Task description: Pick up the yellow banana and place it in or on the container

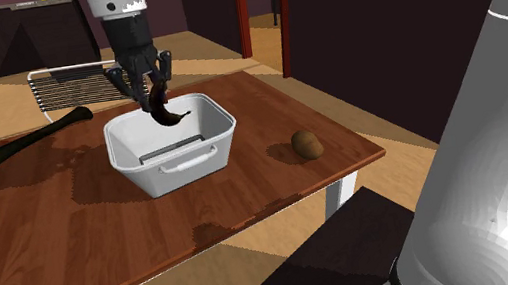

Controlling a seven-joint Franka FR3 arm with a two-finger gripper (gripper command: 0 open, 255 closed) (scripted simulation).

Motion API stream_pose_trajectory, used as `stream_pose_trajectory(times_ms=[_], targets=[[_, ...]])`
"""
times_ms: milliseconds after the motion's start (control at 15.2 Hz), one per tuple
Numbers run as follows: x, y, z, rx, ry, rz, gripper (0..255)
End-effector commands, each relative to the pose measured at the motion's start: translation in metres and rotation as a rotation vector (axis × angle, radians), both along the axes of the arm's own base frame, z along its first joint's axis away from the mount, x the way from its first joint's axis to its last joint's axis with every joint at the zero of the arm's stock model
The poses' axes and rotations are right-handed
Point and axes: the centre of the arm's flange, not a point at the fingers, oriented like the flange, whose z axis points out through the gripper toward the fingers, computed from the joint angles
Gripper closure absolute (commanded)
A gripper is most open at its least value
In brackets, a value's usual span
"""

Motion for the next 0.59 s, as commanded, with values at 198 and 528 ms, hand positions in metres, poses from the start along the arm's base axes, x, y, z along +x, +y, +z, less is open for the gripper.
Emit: stream_pose_trajectory(times_ms=[198, 528], targets=[[0.000, 0.001, -0.026, 0.000, -0.001, 0.000, 255], [0.000, 0.001, -0.043, 0.000, -0.001, 0.000, 255]])
